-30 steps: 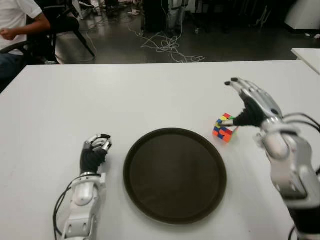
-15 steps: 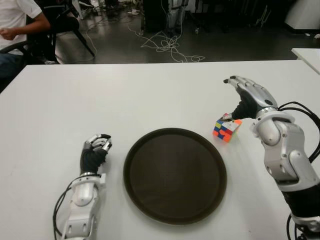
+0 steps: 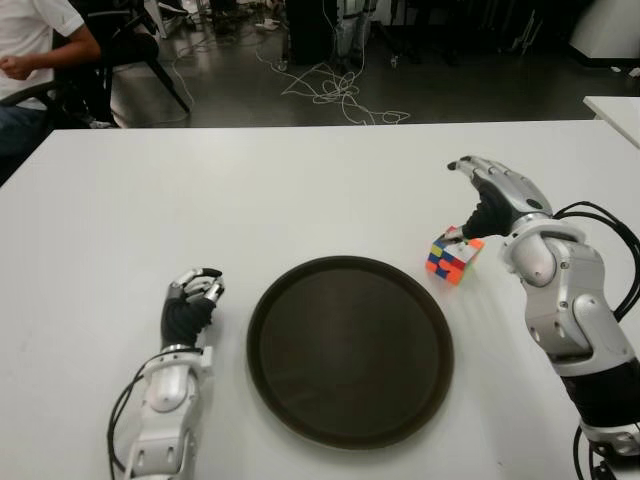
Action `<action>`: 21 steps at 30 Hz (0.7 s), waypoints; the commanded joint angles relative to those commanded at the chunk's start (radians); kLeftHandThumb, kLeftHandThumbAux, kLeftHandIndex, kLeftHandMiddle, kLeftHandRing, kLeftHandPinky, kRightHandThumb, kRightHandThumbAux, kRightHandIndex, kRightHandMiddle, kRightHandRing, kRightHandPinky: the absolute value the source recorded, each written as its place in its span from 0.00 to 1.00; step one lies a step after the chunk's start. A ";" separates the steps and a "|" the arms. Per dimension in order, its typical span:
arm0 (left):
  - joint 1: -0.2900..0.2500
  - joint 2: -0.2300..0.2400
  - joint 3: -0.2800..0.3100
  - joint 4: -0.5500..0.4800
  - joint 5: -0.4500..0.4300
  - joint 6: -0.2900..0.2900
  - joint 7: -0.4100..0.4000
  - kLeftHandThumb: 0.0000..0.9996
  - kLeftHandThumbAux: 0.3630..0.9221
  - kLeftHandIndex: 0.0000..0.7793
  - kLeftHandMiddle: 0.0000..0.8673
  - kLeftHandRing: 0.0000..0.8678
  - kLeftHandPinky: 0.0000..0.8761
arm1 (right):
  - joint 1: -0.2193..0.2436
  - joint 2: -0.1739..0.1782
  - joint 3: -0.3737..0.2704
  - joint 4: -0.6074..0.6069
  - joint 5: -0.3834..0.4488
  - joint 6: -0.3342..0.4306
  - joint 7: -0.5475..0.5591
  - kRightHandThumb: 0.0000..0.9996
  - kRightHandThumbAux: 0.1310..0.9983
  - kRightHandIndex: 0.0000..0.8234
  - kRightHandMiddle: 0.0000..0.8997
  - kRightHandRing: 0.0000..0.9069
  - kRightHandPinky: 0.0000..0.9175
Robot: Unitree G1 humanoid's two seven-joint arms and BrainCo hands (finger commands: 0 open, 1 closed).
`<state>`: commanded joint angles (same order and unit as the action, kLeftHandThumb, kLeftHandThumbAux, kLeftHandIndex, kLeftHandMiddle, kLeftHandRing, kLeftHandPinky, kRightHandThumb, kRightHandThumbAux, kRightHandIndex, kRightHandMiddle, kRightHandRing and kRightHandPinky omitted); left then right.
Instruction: Pick up the Rubik's Cube and put it in the plate
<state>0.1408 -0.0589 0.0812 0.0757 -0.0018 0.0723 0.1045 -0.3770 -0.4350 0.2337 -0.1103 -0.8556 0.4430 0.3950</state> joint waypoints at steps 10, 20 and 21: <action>0.000 0.002 0.002 -0.002 -0.007 0.006 -0.008 0.71 0.61 0.57 0.93 0.94 0.92 | -0.017 0.007 0.011 0.029 0.002 0.010 -0.006 0.00 0.81 0.01 0.02 0.04 0.05; 0.004 0.001 0.000 -0.008 -0.011 -0.003 -0.012 0.71 0.61 0.57 0.93 0.95 0.93 | -0.003 0.005 0.006 0.041 0.011 -0.024 -0.051 0.00 0.82 0.02 0.03 0.05 0.06; 0.004 0.002 0.000 -0.009 -0.011 -0.003 -0.013 0.71 0.61 0.57 0.94 0.95 0.93 | -0.001 0.005 0.005 0.041 0.013 -0.026 -0.055 0.00 0.81 0.02 0.03 0.04 0.05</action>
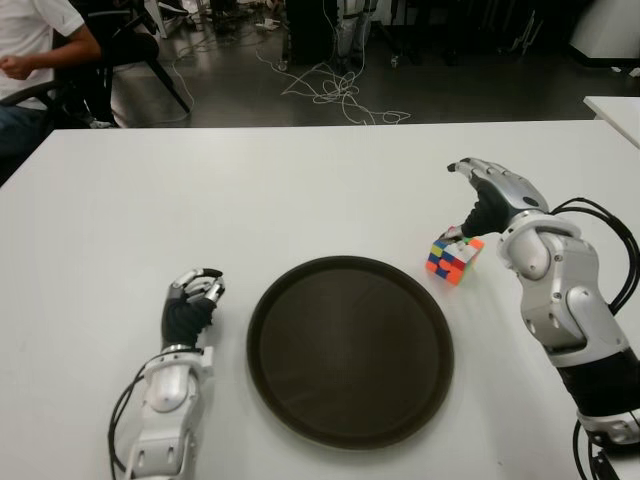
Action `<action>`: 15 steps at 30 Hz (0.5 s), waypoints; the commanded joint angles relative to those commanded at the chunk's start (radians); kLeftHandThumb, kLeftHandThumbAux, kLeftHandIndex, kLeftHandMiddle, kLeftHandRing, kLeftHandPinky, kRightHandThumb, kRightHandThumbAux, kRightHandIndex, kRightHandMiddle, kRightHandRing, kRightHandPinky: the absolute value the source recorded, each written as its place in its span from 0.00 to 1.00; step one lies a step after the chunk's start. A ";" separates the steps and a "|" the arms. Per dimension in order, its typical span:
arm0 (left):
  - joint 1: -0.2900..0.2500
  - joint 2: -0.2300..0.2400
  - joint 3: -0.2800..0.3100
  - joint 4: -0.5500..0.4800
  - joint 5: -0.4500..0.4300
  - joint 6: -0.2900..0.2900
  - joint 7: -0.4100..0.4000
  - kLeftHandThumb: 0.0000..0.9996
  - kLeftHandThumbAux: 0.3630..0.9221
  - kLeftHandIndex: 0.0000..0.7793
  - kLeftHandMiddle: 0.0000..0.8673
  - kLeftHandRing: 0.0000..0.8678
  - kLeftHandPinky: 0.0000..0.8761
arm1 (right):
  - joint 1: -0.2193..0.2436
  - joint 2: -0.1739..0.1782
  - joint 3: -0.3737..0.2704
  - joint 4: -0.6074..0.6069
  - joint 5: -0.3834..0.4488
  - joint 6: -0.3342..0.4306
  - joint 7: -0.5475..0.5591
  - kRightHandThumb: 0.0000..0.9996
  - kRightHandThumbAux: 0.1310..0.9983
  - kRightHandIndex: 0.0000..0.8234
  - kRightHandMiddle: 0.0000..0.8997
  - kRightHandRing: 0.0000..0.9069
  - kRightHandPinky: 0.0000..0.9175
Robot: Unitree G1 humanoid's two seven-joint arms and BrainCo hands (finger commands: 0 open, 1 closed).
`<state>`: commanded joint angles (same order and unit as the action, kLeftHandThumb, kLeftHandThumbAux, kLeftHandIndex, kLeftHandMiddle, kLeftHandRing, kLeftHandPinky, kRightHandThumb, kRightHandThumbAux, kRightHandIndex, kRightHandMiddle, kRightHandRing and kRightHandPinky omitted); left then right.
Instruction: Pick up the Rubik's Cube and put it in the plate
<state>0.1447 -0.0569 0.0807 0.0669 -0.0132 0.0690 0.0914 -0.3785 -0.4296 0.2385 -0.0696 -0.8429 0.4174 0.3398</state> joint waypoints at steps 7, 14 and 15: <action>0.000 -0.001 -0.002 0.002 -0.004 -0.004 -0.006 0.71 0.61 0.57 0.93 0.95 0.92 | -0.003 -0.004 0.008 -0.013 -0.009 0.031 0.041 0.00 0.79 0.02 0.02 0.03 0.03; 0.002 -0.004 -0.004 -0.004 0.000 0.003 0.002 0.71 0.61 0.57 0.92 0.94 0.91 | 0.008 -0.007 0.003 -0.027 0.000 0.034 0.054 0.00 0.79 0.01 0.02 0.02 0.03; 0.002 -0.005 -0.004 -0.005 0.001 0.006 0.006 0.71 0.61 0.57 0.92 0.94 0.91 | 0.009 -0.007 0.003 -0.030 -0.001 0.039 0.060 0.00 0.78 0.01 0.02 0.02 0.03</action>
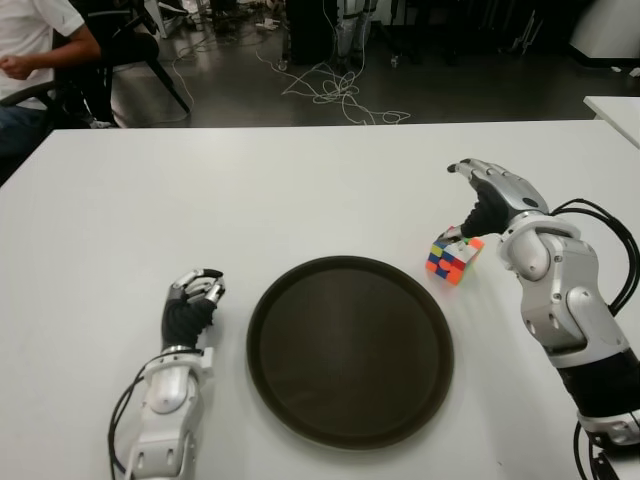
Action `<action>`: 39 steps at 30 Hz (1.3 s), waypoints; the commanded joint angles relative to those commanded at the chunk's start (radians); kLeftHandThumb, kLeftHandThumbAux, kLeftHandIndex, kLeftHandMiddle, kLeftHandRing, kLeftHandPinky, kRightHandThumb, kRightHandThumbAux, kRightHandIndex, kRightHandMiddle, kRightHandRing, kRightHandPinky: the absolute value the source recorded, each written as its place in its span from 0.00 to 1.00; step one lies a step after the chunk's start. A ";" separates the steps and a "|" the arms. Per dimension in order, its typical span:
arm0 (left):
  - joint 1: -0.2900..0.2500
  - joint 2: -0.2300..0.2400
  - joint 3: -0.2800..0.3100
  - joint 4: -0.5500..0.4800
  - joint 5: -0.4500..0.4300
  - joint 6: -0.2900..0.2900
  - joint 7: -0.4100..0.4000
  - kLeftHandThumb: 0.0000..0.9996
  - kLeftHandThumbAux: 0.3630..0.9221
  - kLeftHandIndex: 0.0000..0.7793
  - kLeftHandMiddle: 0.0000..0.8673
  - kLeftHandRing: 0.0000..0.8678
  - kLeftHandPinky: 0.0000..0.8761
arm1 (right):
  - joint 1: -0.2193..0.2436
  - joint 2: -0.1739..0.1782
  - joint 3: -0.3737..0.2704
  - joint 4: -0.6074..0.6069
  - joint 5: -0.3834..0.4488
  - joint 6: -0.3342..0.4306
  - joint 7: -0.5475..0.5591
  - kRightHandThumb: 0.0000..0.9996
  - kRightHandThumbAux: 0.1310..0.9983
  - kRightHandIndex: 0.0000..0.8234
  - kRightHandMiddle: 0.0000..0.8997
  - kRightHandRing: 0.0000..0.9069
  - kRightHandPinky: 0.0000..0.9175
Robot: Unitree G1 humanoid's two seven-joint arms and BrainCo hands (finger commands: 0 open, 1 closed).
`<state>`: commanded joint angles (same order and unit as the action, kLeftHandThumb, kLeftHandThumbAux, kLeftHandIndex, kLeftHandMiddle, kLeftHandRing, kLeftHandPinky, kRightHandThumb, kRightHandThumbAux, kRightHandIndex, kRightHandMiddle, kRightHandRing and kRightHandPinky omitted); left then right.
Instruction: Pick up the Rubik's Cube and put it in the plate
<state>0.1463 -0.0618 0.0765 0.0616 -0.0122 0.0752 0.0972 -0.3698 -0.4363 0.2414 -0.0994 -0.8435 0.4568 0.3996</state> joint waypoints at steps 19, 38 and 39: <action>-0.003 0.003 0.001 0.009 0.015 -0.007 0.008 0.71 0.61 0.57 0.92 0.94 0.92 | 0.015 0.000 0.002 -0.022 -0.005 0.011 0.008 0.00 0.81 0.01 0.01 0.02 0.03; -0.001 0.005 0.002 0.010 0.018 -0.002 0.009 0.71 0.61 0.57 0.94 0.95 0.93 | -0.002 0.012 0.014 0.083 0.018 0.004 -0.008 0.00 0.80 0.02 0.03 0.04 0.04; -0.001 0.005 0.002 0.010 0.019 -0.001 0.009 0.71 0.61 0.57 0.94 0.95 0.93 | -0.004 0.012 0.014 0.088 0.020 0.002 -0.010 0.00 0.81 0.02 0.02 0.03 0.04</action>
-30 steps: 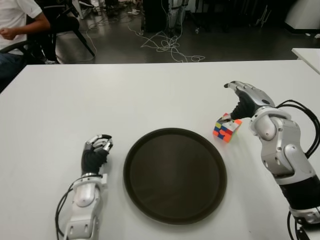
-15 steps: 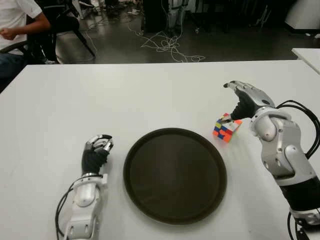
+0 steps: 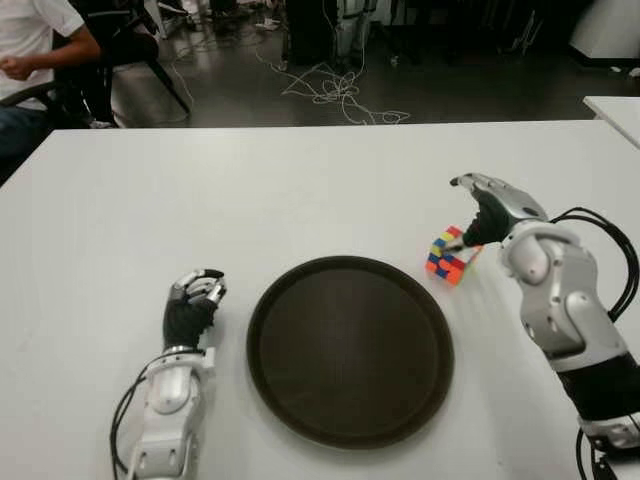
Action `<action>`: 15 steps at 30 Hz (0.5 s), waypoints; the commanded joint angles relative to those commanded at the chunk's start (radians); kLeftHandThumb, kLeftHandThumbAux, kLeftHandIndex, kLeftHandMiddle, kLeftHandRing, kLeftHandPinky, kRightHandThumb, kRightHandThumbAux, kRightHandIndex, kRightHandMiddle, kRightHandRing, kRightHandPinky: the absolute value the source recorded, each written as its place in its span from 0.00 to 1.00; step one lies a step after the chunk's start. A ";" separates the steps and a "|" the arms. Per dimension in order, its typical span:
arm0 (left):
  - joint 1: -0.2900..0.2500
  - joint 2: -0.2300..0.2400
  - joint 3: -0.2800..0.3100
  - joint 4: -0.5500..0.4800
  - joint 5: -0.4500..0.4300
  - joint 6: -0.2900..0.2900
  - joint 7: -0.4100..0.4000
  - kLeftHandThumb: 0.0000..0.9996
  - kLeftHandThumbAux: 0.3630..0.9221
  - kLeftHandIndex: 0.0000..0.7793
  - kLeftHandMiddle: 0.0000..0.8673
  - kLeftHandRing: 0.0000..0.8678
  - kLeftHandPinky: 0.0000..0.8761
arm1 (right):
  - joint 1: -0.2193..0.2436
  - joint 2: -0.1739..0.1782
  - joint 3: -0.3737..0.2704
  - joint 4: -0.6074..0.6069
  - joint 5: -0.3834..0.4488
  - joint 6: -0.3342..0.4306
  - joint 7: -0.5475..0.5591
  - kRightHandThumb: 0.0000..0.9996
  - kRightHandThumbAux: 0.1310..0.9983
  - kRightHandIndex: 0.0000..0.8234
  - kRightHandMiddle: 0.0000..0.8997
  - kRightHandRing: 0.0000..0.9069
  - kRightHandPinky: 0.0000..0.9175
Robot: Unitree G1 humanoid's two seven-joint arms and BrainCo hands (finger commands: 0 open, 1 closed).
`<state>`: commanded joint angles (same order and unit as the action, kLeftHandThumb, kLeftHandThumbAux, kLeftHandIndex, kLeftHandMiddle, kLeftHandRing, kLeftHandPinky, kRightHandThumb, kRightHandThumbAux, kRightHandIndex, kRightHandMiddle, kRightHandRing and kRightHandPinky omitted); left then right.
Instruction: Pick up the Rubik's Cube and put it in the plate
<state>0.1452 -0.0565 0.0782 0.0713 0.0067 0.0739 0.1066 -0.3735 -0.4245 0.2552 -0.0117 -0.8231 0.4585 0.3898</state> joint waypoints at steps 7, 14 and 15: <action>0.001 0.000 0.000 0.000 -0.002 0.000 -0.002 0.71 0.61 0.57 0.94 0.95 0.93 | -0.003 0.008 -0.006 0.040 0.027 -0.027 -0.039 0.00 0.83 0.02 0.02 0.04 0.05; 0.005 -0.008 0.003 -0.009 -0.007 0.005 0.003 0.71 0.61 0.57 0.94 0.95 0.94 | -0.011 0.012 -0.001 0.071 0.041 -0.030 -0.056 0.00 0.83 0.06 0.04 0.06 0.07; 0.006 -0.009 0.003 -0.011 -0.006 0.006 0.004 0.71 0.61 0.57 0.94 0.95 0.94 | -0.012 0.013 -0.001 0.074 0.044 -0.030 -0.056 0.00 0.83 0.06 0.04 0.06 0.07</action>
<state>0.1511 -0.0652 0.0809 0.0601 0.0004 0.0801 0.1107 -0.3856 -0.4116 0.2541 0.0625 -0.7795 0.4290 0.3334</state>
